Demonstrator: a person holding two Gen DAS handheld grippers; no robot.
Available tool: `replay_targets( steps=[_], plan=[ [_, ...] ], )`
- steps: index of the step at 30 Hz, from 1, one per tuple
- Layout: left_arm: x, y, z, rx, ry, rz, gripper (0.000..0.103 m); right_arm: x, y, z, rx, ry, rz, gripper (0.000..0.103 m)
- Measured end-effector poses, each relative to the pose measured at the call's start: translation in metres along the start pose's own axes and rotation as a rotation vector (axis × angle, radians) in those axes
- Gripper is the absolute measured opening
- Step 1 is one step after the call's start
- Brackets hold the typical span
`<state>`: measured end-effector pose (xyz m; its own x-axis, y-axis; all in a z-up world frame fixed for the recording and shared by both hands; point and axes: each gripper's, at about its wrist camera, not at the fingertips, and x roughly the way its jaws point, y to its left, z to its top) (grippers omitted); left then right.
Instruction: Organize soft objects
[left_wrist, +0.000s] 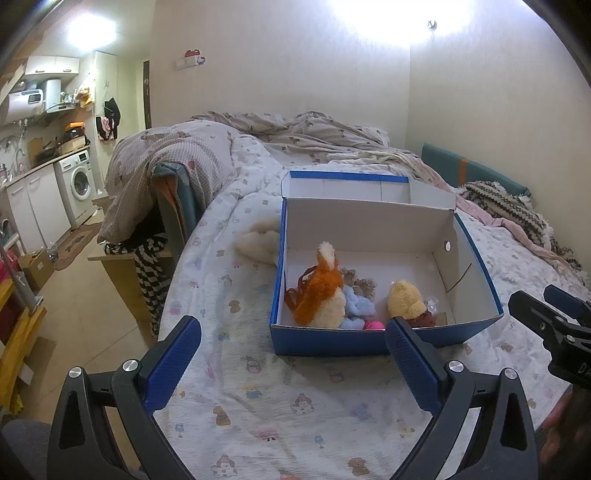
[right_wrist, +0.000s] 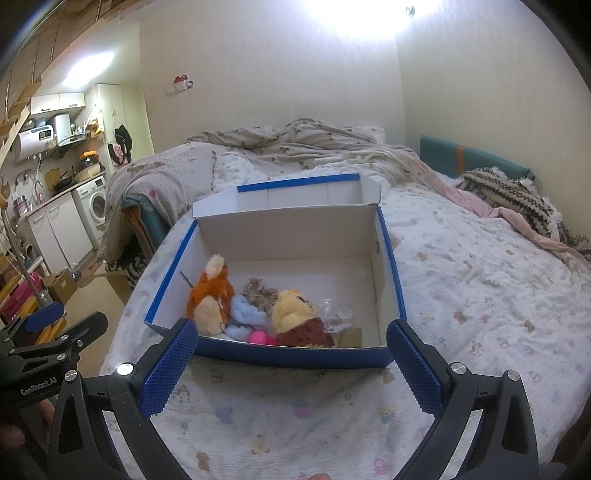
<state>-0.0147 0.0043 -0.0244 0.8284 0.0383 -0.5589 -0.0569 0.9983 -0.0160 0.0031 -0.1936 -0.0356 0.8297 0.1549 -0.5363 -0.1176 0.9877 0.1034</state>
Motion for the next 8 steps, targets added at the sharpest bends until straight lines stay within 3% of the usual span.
replay_targets(
  steps=[8],
  plan=[
    [0.0010, 0.0027, 0.0005, -0.013, 0.008, -0.008, 0.100, 0.0001, 0.0004, 0.0000, 0.001, 0.000, -0.001, 0.103]
  ],
)
